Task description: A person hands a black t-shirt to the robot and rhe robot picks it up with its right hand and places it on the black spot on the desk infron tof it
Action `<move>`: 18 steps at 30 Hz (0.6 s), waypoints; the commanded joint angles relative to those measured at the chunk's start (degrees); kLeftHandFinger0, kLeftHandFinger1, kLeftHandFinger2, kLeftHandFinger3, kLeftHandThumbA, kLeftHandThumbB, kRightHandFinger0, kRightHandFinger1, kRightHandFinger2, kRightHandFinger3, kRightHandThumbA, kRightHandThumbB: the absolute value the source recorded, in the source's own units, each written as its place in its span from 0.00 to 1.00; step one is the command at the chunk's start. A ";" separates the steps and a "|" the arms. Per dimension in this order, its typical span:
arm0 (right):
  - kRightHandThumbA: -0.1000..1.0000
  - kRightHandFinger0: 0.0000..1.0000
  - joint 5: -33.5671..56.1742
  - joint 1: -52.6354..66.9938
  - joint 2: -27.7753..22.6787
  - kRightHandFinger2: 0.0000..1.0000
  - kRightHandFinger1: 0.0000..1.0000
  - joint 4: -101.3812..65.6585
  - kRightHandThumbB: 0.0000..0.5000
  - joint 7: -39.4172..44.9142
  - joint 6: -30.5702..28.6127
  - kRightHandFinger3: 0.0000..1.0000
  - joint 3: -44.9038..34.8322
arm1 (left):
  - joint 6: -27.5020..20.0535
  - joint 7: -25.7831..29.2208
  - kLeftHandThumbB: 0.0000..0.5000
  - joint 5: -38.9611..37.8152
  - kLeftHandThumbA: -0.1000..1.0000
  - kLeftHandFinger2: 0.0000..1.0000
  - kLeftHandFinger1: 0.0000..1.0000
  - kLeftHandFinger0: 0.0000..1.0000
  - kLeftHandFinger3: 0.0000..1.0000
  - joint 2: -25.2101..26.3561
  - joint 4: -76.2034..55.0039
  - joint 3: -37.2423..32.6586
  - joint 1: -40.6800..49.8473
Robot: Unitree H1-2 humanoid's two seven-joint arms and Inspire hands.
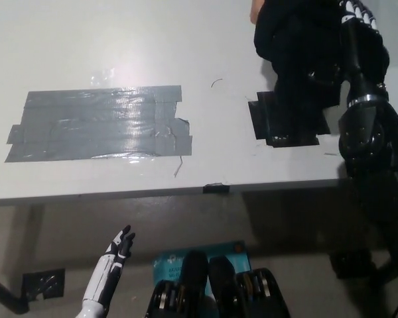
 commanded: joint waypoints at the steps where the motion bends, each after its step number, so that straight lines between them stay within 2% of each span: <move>1: 0.68 1.00 -5.20 -5.37 -0.57 1.00 1.00 2.25 0.85 -7.20 -0.33 1.00 2.17 | -1.79 0.75 0.99 0.75 1.00 1.00 1.00 1.00 1.00 0.66 -0.86 -0.16 -0.53; 2: 0.67 1.00 -5.36 -5.48 -0.51 1.00 1.00 2.63 0.85 -7.72 -0.32 1.00 2.30 | -1.81 0.70 0.99 0.68 1.00 1.00 1.00 1.00 1.00 0.65 -0.81 -0.15 -0.54; 3: 0.44 1.00 -5.82 -6.49 -0.11 1.00 1.00 5.90 0.74 -10.62 -0.64 1.00 2.58 | -2.33 0.94 1.00 0.94 1.00 1.00 1.00 1.00 1.00 0.61 -0.41 -0.19 -0.69; 4: 0.08 0.46 -5.75 -7.55 0.36 0.68 0.52 9.56 0.64 -13.50 -1.53 0.74 2.65 | -2.44 1.10 1.00 1.17 1.00 1.00 1.00 1.00 1.00 0.57 -0.25 -0.24 -0.74; 5: 0.04 0.29 -5.43 -8.15 0.66 0.63 0.44 11.92 0.65 -15.49 -2.42 0.67 2.65 | -2.20 1.06 1.00 1.18 1.00 1.00 1.00 1.00 1.00 0.47 -0.32 -0.27 -0.67; 6: 0.00 0.01 -5.39 -8.47 0.74 0.26 0.06 14.29 0.55 -17.88 -5.08 0.38 3.15 | -1.94 0.81 1.00 1.09 1.00 1.00 1.00 1.00 1.00 0.61 -0.60 -0.29 -0.60; 7: 0.00 0.00 -5.01 -8.68 0.75 0.29 0.03 15.61 0.52 -19.00 -6.85 0.38 3.33 | -1.91 0.68 1.00 1.04 1.00 1.00 1.00 1.00 1.00 0.70 -0.64 -0.29 -0.71; 8: 0.00 0.00 -4.44 -8.53 0.74 0.47 0.08 15.99 0.49 -18.89 -8.08 0.49 3.41 | -1.33 0.46 1.00 0.89 1.00 1.00 1.00 1.00 1.00 0.73 -0.91 -0.27 -0.84; 10: 0.00 0.00 -3.68 -8.38 0.71 0.64 0.14 16.47 0.46 -18.76 -9.42 0.59 3.60 | -0.84 0.45 1.00 1.00 1.00 1.00 1.00 1.00 1.00 0.71 -1.25 -0.28 -1.03; 11: 0.00 0.00 -3.25 -8.56 0.73 0.75 0.23 17.40 0.43 -19.32 -10.40 0.75 3.68 | -1.14 0.49 1.00 0.83 1.00 1.00 1.00 1.00 1.00 0.65 -1.01 -0.22 -1.32; 12: 0.00 0.00 -2.79 -8.50 0.80 0.77 0.27 17.81 0.38 -19.48 -11.17 0.83 3.62 | -1.39 0.49 1.00 0.83 1.00 1.00 1.00 1.00 1.00 0.67 -0.89 -0.23 -1.41; 13: 0.00 0.00 -2.58 -8.46 0.83 0.79 0.36 18.12 0.36 -19.94 -11.65 1.00 3.69 | -1.03 0.33 1.00 0.96 1.00 1.00 1.00 1.00 1.00 0.84 -0.92 -0.31 -1.42; 14: 0.00 0.00 -2.45 -8.43 0.74 0.83 0.42 17.91 0.34 -19.99 -11.63 1.00 3.71 | -1.00 0.26 1.00 0.95 1.00 1.00 1.00 1.00 1.00 0.91 -0.94 -0.32 -1.50; 17: 0.00 0.01 -2.23 -8.50 0.42 0.87 0.52 17.60 0.29 -20.38 -12.04 1.00 3.59 | -0.53 0.20 1.00 1.07 1.00 1.00 1.00 1.00 1.00 1.00 -0.88 -0.40 -1.67; 18: 0.00 0.04 -2.08 -8.44 0.26 0.90 0.57 16.89 0.29 -20.34 -12.09 1.00 3.44 | -0.61 0.25 0.98 1.12 1.00 1.00 1.00 1.00 1.00 1.03 -0.61 -0.41 -1.83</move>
